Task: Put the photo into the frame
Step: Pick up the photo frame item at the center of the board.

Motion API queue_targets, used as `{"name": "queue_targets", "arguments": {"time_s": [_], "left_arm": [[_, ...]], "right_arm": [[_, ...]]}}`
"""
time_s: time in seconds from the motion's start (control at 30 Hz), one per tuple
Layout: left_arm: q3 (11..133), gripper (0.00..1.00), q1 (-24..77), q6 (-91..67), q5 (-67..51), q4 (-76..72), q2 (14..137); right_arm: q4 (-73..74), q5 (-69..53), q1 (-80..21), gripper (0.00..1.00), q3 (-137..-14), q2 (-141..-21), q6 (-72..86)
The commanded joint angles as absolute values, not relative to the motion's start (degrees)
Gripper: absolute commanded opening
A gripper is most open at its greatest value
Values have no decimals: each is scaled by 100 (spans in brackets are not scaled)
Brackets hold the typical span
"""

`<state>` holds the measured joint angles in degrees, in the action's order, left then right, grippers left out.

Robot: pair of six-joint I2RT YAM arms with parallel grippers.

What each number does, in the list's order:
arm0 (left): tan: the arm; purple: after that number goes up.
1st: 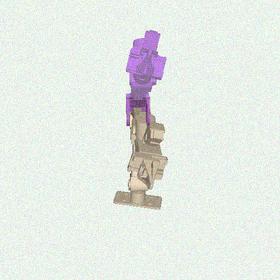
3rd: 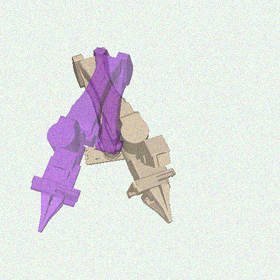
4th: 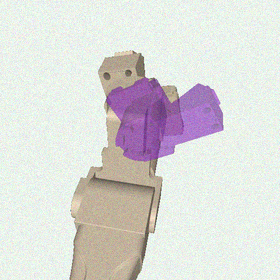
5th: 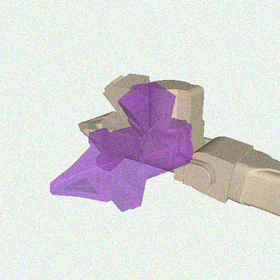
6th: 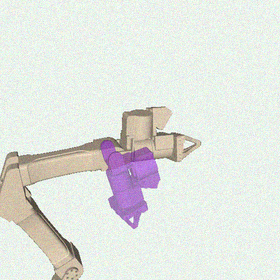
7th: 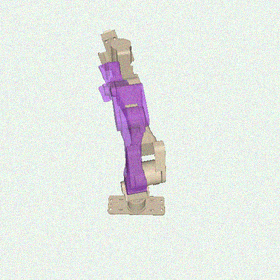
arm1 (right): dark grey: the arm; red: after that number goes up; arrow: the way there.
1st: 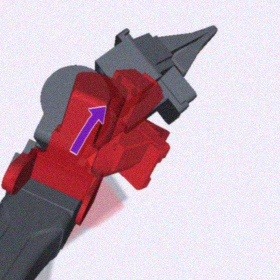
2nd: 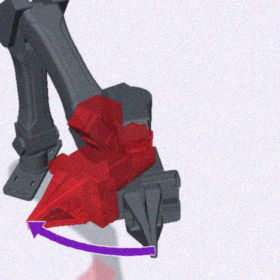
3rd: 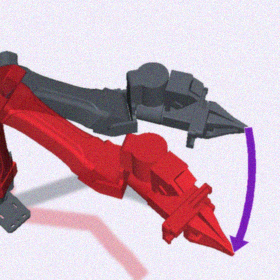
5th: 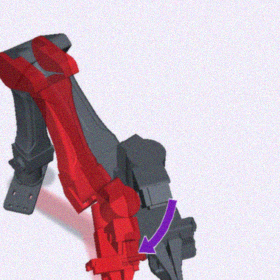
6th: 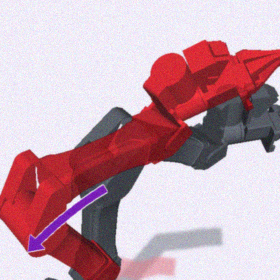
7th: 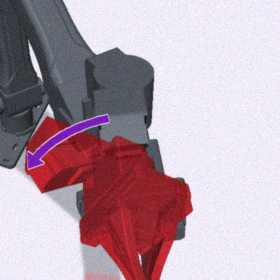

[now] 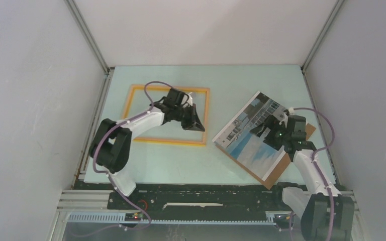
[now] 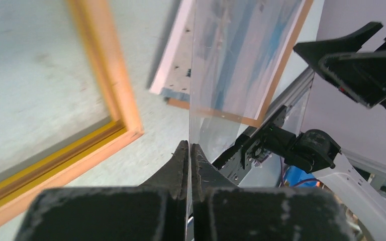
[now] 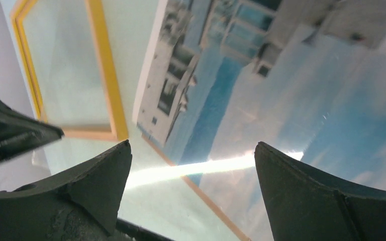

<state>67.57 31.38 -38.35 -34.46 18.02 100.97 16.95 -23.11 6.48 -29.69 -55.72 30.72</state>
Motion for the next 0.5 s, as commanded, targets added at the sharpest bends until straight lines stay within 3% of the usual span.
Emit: {"name": "queue_targets", "arguments": {"time_s": [0.0, 0.47], "left_arm": [[6142, 0, 2743, -3622, -3136, 1934, 9168], [2921, 0, 2220, -5734, -1580, -205, 5956]], "right_arm": [[1551, -2792, 161, 100, -3142, -5803, 2981], [1009, -3165, -1003, 100, -3090, -6637, 3880]]}}
